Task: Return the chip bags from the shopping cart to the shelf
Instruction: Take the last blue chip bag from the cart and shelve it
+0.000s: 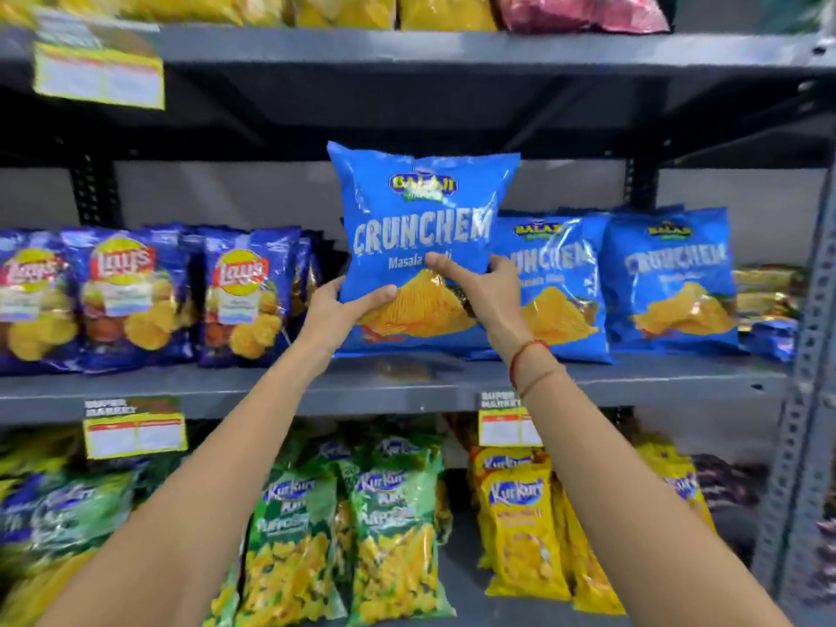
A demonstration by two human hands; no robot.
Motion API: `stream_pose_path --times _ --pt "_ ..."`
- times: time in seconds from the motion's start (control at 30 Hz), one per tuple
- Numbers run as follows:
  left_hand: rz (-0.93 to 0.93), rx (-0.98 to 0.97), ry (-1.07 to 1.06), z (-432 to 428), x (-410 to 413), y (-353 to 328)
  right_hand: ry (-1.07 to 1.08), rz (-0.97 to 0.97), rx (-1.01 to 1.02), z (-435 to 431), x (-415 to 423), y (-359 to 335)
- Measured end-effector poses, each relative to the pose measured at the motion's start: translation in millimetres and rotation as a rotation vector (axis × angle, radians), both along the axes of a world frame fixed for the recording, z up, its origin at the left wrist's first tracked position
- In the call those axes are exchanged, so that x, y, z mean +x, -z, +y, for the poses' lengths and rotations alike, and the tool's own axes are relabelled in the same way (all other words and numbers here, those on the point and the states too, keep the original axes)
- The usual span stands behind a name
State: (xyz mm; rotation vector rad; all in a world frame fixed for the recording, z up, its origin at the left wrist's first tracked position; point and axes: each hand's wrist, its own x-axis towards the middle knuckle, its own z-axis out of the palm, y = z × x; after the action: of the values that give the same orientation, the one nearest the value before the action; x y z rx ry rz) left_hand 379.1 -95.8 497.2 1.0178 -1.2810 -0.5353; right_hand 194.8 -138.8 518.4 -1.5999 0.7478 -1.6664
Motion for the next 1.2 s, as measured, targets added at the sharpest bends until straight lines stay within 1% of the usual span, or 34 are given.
stream_pose_path --times 0.13,0.27,0.4,0.6,0.7,0.77,0.87,0.97,1.0,1.03,1.07,1.13,1.2 --pt "0.024 0.046 -0.024 -22.9 19.7 12.1 -0.004 0.026 0.022 -21.4 21.8 12.5" --pt "0.005 0.093 -0.078 -46.4 26.9 26.7 0.036 0.025 0.046 -44.6 34.5 27.9" --pt "0.022 0.131 -0.065 -63.1 34.1 33.3 0.059 0.038 0.055 -60.9 43.6 34.5" --pt "0.025 0.197 -0.033 -70.7 37.5 31.9 0.118 0.086 0.100 -79.3 54.8 35.1" --pt "0.030 0.218 -0.045 -73.0 39.3 34.2 0.134 0.091 0.120 -80.2 56.7 34.2" --pt "0.012 0.230 -0.087 -70.7 39.6 35.5 0.164 0.092 0.098 -77.2 58.0 35.0" --pt "-0.173 0.227 -0.273 -60.3 42.1 38.1 0.326 0.127 -0.002 -68.7 62.6 39.0" --pt "-0.322 0.077 -0.386 -31.7 47.7 41.9 0.594 0.175 -0.219 -51.8 72.1 37.2" --pt "-0.378 0.027 -0.419 -20.5 53.1 43.6 0.647 0.171 -0.295 -44.7 76.9 34.9" --pt "-0.462 -0.008 -0.465 -9.0 59.9 45.2 0.650 0.163 -0.351 -38.1 83.2 32.0" --pt "-0.567 -0.032 -0.524 1.0 68.7 47.8 0.591 0.158 -0.380 -31.9 91.0 29.3" --pt "-0.768 -0.072 -0.653 20.1 86.4 51.5 0.364 0.173 -0.366 -20.0 109.8 24.6" --pt "-0.852 -0.102 -0.752 35.7 102.9 55.0 0.143 0.241 -0.296 -9.0 130.1 21.3"
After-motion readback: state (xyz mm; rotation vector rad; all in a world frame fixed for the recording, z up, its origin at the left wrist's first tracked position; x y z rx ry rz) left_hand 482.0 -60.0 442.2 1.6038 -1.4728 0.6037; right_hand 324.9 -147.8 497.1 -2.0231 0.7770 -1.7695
